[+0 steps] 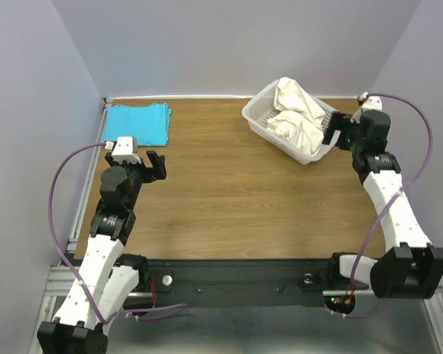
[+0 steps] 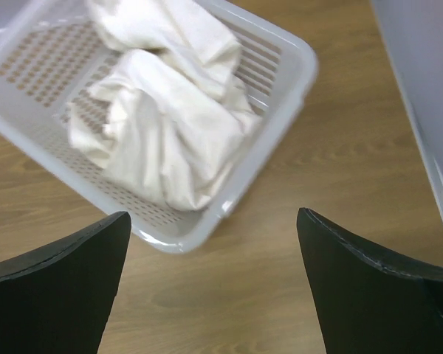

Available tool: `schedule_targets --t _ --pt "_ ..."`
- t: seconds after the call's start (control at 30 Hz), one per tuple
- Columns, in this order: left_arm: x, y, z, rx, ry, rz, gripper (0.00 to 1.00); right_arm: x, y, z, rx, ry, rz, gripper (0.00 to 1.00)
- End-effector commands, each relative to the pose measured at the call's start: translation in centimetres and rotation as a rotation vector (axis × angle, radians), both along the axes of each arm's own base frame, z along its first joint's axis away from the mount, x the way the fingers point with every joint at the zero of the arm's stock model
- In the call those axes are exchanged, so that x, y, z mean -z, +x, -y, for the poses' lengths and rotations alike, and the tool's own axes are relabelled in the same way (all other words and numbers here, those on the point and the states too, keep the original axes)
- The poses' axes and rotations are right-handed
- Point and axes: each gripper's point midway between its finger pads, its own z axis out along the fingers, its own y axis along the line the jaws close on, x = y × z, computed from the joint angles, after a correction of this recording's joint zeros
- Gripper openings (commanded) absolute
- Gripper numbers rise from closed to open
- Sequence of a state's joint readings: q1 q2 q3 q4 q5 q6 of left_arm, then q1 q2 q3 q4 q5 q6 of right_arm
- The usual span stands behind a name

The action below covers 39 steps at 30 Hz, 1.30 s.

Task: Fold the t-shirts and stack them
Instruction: Grab the tshirt from the pile

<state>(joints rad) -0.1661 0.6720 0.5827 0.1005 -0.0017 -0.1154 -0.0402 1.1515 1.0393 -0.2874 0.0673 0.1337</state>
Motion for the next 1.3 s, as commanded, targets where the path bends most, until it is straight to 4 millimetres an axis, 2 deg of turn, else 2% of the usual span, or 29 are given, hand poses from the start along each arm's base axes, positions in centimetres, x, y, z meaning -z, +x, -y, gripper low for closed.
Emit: schedule_targets --t 0.0,0.03,0.07,0.1,0.17,0.2,0.27,0.3,0.33,0.4,0.43,0.47,0.5,0.53,0.57,0.6,0.67,0.7,0.73,0.77,0.8,0.93,0.97,1.0,1.27 --pt "-3.1 0.2 -0.1 -0.005 0.002 0.097 0.99 -3.7 2.5 -4.3 -0.434 -0.196 0.079 1.0" --pt "-3.1 0.1 -0.1 -0.004 0.003 0.097 0.99 -3.6 2.8 -4.6 -0.46 -0.197 0.071 1.0" --pt "-3.2 0.1 -0.1 -0.004 0.004 0.102 0.99 -2.1 3.7 -4.5 -0.458 -0.184 0.024 1.0" --pt "-3.3 0.0 -0.2 -0.005 0.002 0.103 0.99 -2.6 4.4 -4.3 -0.438 -0.173 0.029 1.0" --pt "-3.3 0.0 -0.2 -0.005 0.0 0.106 0.99 -1.8 5.5 -4.8 -0.467 -0.136 0.007 1.0" --pt "-3.4 0.0 -0.1 -0.004 -0.002 0.11 0.99 -0.5 6.3 -4.9 -0.493 -0.117 -0.026 1.0" --pt "-3.4 0.1 -0.1 -0.001 -0.006 0.113 0.99 -1.3 7.4 -6.0 -0.572 -0.056 0.001 1.0" --pt "-3.5 0.0 0.4 0.026 -0.008 0.116 0.98 0.4 8.5 -5.9 -0.573 0.004 -0.039 1.0" --pt "-3.4 0.1 0.5 0.033 -0.006 0.112 0.99 -0.9 9.6 -5.9 -0.583 0.024 -0.013 1.0" --pt "-3.4 0.1 0.5 0.03 -0.002 0.112 0.99 -0.5 10.6 -6.1 -0.616 0.098 -0.025 1.0" --pt "-3.5 0.1 0.4 0.027 0.0 0.112 0.99 1.0 11.6 -6.0 -0.619 0.126 -0.056 1.0" --pt "-3.6 0.0 0.3 0.022 0.0 0.117 0.99 0.2 12.3 -6.0 -0.626 0.138 -0.04 1.0" --pt "-3.7 0.0 0.3 0.022 0.001 0.119 0.99 0.2 12.9 -5.8 -0.62 0.146 -0.04 1.0" --pt "-3.6 0.0 0.2 0.016 0.001 0.119 0.99 1.9 13.8 -5.6 -0.608 0.172 -0.074 1.0" --pt "-3.6 -0.1 0.1 0.015 0.001 0.122 0.99 2.3 14.4 -5.5 -0.597 0.185 -0.082 1.0" --pt "-3.7 -0.1 0.1 0.012 0.003 0.122 0.99 1.9 15.4 -4.9 -0.567 0.19 -0.076 1.0" --pt "-3.5 0.0 0.1 0.012 0.005 0.119 0.99 2.8 16.6 -4.2 -0.517 0.201 -0.098 0.99" --pt "-3.4 0.0 0.1 0.013 0.005 0.118 0.98 4.6 17.5 -3.4 -0.474 0.188 -0.129 0.98" --pt "-3.3 0.1 0.1 0.013 0.006 0.112 0.99 4.1 18.4 -2.7 -0.45 0.164 -0.115 0.97" --pt "-3.3 0.1 0.2 0.016 0.006 0.111 0.99 5.7 19.1 -1.8 -0.401 0.145 -0.145 0.97" --pt "-3.2 0.2 0.3 0.021 0.006 0.105 0.99 5.2 19.7 -1.3 -0.382 0.124 -0.134 0.97" --pt "-2.7 0.5 0.4 0.026 0.007 0.089 0.99 7.6 21.2 0.2 -0.331 0.073 -0.165 0.93" --pt "-2.7 0.5 0.5 0.027 0.005 0.088 0.98 7.4 21.7 0.7 -0.311 0.063 -0.16 0.93" --pt "-2.5 0.6 0.5 0.027 0.006 0.082 0.98 8.7 22.0 0.8 -0.302 0.073 -0.18 0.9" --pt "-2.0 0.7 0.5 0.024 0.007 0.068 0.98 10.0 23.9 2.1 -0.241 0.046 -0.187 0.75"
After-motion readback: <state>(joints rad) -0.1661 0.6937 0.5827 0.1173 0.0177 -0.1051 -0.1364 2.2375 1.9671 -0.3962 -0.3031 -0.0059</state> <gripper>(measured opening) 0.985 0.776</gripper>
